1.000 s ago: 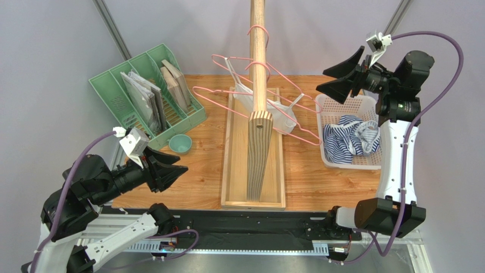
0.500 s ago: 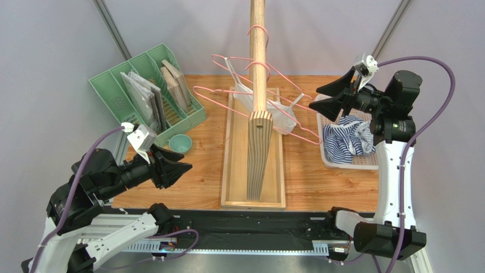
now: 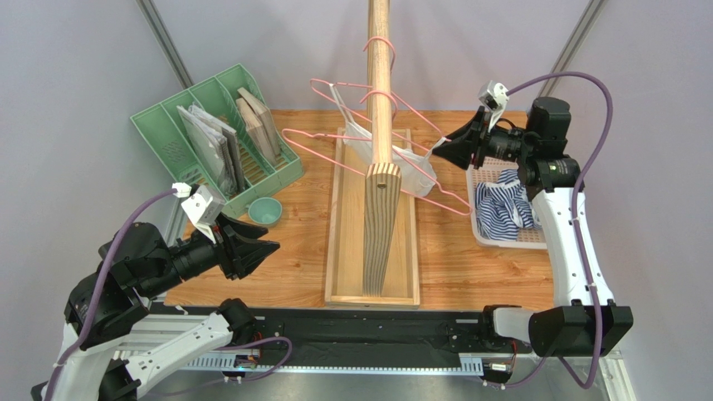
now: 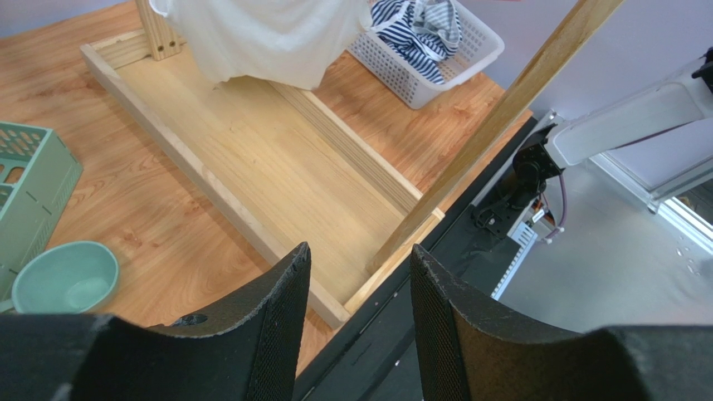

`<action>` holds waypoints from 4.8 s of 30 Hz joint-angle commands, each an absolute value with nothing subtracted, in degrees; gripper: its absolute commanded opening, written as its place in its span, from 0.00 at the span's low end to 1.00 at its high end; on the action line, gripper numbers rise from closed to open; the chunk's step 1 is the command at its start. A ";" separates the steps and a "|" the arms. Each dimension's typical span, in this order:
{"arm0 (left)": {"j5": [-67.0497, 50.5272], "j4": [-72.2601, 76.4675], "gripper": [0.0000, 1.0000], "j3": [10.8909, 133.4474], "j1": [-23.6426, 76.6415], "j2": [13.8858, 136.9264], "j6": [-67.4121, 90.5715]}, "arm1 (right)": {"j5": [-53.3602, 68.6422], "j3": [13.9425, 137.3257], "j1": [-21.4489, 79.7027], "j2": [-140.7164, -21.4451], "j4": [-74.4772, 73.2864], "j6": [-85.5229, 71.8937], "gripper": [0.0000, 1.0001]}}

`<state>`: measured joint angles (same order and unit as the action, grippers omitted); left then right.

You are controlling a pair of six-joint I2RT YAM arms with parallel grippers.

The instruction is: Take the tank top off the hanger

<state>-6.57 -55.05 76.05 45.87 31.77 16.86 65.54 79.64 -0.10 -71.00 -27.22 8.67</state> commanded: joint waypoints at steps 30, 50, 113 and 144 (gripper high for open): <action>-3.96 -56.60 0.53 75.94 45.70 27.86 18.37 | 57.75 90.00 3.52 -71.28 -15.64 0.35 0.00; -2.99 -57.66 0.54 75.59 45.62 25.84 18.37 | 54.58 79.37 2.64 -66.27 -16.00 -12.20 0.00; -5.98 24.16 0.54 34.54 24.09 55.19 39.99 | 68.03 60.82 8.88 -77.52 -19.86 1.32 0.00; -9.05 18.55 0.38 44.30 17.49 68.64 36.74 | 67.85 59.77 9.49 -77.08 -19.95 2.46 0.00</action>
